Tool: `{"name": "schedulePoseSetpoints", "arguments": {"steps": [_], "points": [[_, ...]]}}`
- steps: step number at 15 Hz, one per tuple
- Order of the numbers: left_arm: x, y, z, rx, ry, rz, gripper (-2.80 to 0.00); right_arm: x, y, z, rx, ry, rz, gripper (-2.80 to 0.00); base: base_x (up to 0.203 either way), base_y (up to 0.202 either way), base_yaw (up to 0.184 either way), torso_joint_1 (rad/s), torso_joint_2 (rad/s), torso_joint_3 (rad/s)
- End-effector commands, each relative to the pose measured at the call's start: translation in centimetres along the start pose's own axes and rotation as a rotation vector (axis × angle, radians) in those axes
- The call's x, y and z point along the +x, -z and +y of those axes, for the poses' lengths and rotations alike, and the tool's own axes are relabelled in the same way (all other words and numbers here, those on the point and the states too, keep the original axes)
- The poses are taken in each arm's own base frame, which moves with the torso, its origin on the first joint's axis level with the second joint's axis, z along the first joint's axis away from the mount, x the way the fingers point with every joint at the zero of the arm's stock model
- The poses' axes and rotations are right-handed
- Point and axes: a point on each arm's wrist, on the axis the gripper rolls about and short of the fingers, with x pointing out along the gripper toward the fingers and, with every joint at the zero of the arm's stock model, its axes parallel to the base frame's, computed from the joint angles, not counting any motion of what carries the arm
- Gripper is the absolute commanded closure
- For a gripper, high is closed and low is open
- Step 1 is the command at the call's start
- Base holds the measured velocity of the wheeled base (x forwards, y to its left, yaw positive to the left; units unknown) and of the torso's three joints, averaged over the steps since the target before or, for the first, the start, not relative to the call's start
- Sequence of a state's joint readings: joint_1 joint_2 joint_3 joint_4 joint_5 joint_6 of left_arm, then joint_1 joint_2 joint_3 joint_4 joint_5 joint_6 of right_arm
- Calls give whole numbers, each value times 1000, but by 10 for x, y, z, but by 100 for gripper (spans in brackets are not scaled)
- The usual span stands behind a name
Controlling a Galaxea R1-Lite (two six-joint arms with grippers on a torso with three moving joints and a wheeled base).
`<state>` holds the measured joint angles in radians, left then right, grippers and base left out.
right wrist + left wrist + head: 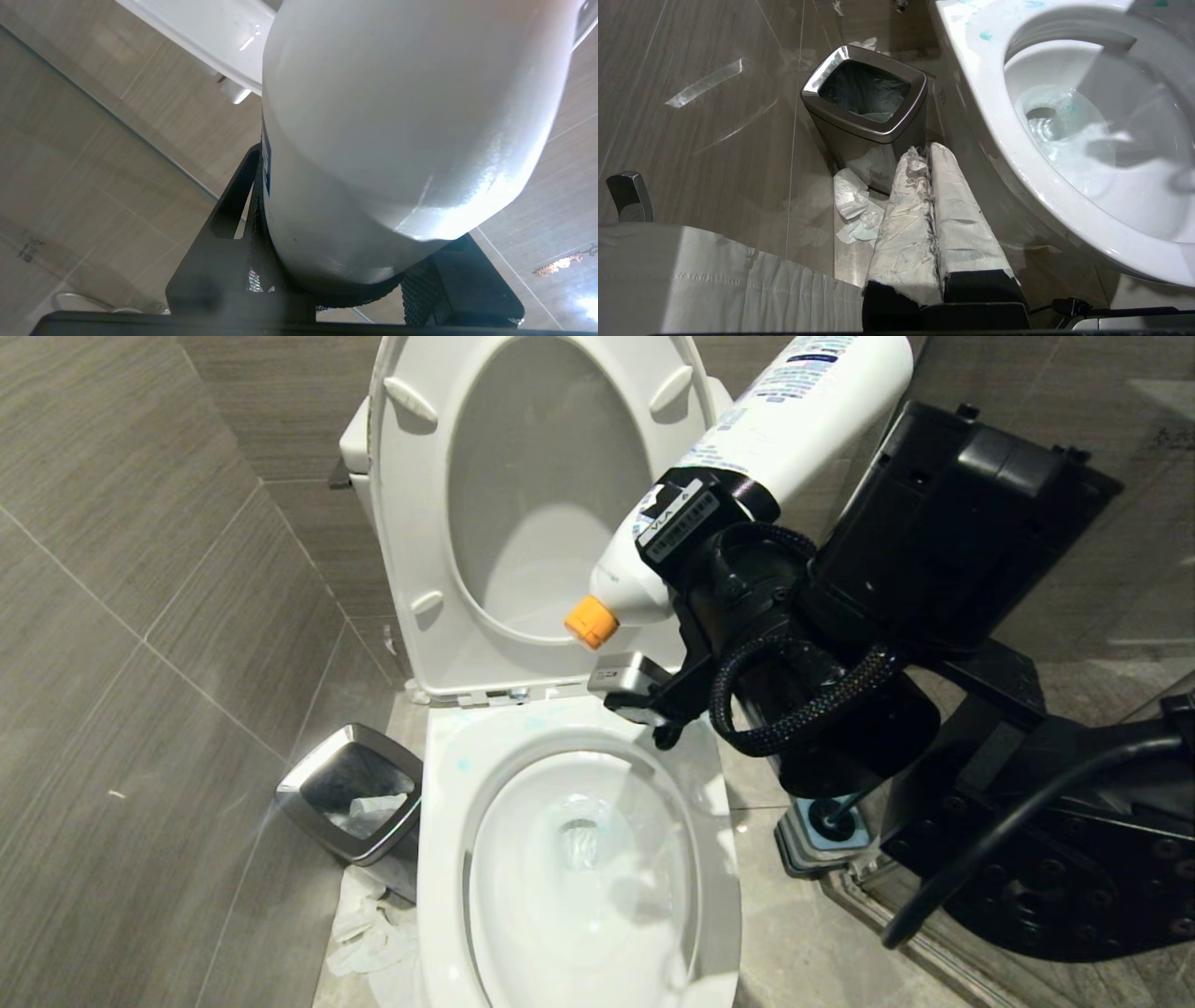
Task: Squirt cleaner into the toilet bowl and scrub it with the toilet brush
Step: Pour in the cleaning agent
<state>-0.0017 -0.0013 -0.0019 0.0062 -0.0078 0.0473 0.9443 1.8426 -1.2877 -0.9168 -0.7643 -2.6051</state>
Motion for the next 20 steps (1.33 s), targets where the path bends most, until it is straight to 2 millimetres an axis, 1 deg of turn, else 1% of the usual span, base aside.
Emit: {"name": "schedulePoseSetpoints", "arguments": {"steps": [1,8,20], "points": [[0,0,0,0,0,2,0,-1,0,0,-12,0,2,0,0,0,0,0,0,0],[0,0,0,0,0,2,0,-6,-4,-6,-5,16,-13,0,0,0,0,0,0,0],[0,0,0,0,-2,3,0,-9,-5,-8,-2,23,-20,0,0,0,0,0,0,0]]}}
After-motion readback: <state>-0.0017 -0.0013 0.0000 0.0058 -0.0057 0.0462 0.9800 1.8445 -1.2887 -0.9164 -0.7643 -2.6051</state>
